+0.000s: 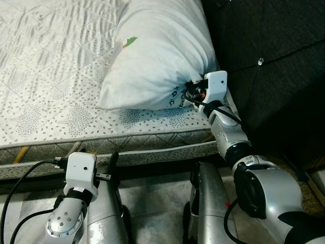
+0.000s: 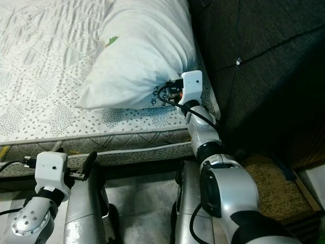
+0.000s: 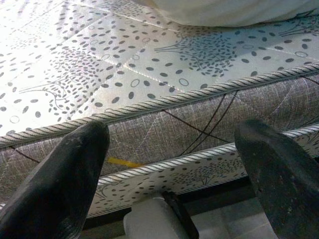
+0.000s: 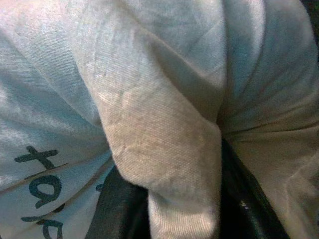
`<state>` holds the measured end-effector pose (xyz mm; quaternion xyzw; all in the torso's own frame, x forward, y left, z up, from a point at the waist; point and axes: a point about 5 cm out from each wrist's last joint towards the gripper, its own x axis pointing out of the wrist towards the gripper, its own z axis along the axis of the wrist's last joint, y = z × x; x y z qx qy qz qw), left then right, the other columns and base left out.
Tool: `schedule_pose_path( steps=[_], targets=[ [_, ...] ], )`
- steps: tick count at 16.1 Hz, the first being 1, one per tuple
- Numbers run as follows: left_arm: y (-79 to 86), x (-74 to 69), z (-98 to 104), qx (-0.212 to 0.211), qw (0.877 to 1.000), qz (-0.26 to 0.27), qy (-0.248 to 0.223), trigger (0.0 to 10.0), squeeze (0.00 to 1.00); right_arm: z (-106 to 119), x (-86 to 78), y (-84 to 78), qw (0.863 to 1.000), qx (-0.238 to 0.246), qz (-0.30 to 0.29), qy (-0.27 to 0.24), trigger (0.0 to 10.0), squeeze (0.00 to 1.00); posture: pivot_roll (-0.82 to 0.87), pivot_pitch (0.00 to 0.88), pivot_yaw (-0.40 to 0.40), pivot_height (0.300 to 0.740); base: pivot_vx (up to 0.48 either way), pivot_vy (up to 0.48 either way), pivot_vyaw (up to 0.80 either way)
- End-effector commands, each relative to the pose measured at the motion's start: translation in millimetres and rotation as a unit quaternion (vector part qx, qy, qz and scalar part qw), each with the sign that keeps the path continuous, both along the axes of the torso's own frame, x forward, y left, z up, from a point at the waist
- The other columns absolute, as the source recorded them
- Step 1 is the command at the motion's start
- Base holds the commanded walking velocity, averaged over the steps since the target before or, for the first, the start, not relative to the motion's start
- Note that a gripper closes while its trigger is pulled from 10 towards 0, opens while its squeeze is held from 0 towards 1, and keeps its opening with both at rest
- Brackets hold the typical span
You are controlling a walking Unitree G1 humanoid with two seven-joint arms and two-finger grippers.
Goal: Clean up the room
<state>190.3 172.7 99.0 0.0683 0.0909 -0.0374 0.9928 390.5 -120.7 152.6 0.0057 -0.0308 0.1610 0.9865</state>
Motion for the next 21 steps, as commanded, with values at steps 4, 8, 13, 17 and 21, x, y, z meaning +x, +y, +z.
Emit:
schedule_pose_path(
  steps=[4,8,13,17,21],
  targets=[
    [-0.1,-2.4,-1.4,0.002,1.000,0.008,0.002,10.0,0.00,6.2,3.2,4.7,1.000,0.019,0.006,0.005,0.0,0.00,0.24,0.200,-0.037,0.506,0.000,0.000,0.00],
    [-0.3,1.1,-3.0,0.003,1.000,0.009,0.001,10.0,0.00,-2.1,1.1,-7.8,0.996,0.079,-0.033,0.023,0.0,0.00,0.23,0.184,-0.037,0.506,0.000,0.000,0.00],
    [-6.4,10.7,-7.0,-0.003,1.000,0.000,-0.001,10.0,0.00,-12.9,-8.3,-52.0,0.993,0.084,-0.086,0.014,0.0,0.00,0.18,0.151,-0.029,0.506,0.000,0.000,0.00],
    [-9.9,28.7,-8.5,-0.006,1.000,-0.017,-0.012,10.0,0.00,-15.4,-28.1,-103.8,0.981,0.041,-0.189,-0.028,0.0,0.00,0.12,0.100,0.001,0.506,0.000,0.000,0.00],
    [-14.1,38.7,-8.7,-0.010,0.999,-0.027,-0.022,10.0,0.00,-22.5,-64.2,-129.9,0.973,0.016,-0.227,-0.045,0.0,0.00,0.09,0.080,0.001,0.506,0.000,0.000,0.00]
  ],
)
